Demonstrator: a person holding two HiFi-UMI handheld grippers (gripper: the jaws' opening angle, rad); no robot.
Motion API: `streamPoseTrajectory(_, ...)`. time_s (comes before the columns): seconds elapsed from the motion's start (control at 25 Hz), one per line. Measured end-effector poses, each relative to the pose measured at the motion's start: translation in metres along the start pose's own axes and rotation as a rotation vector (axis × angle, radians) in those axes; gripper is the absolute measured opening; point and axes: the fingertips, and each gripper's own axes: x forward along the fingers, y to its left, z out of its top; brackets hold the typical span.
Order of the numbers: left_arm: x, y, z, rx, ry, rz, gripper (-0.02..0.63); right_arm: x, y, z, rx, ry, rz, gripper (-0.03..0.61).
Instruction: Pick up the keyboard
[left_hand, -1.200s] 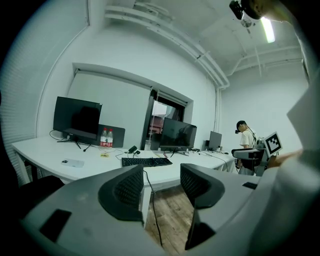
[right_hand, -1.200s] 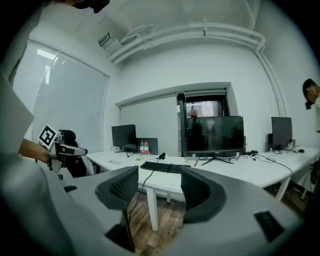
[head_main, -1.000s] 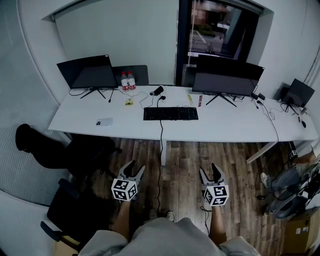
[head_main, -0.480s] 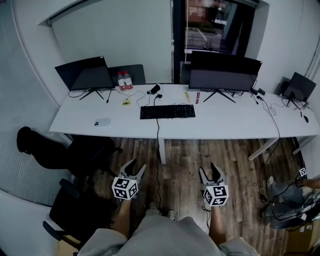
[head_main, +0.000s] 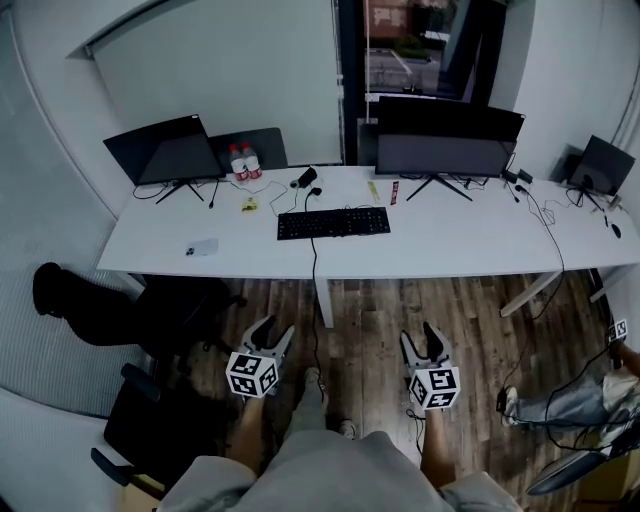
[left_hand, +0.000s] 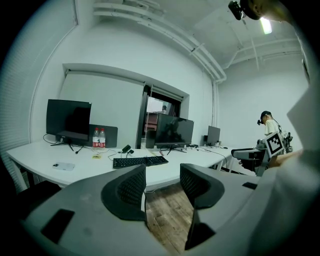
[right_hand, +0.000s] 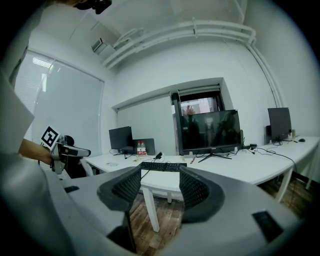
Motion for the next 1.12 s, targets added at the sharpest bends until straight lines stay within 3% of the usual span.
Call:
streamPoseTrajectory(0.52, 0.052, 0.05, 0.01, -0.013, -0.003, -0.013, 0.212, 0.068, -0.006, 0.009, -0.014, 0.023, -0.014, 0.219)
streamPoseTrajectory(1.12, 0.131, 0.138, 0.029, -0.086, -0.008, -0.038, 0.212, 0.175, -0.009, 0.042, -0.065, 0.069, -0.054, 0.216)
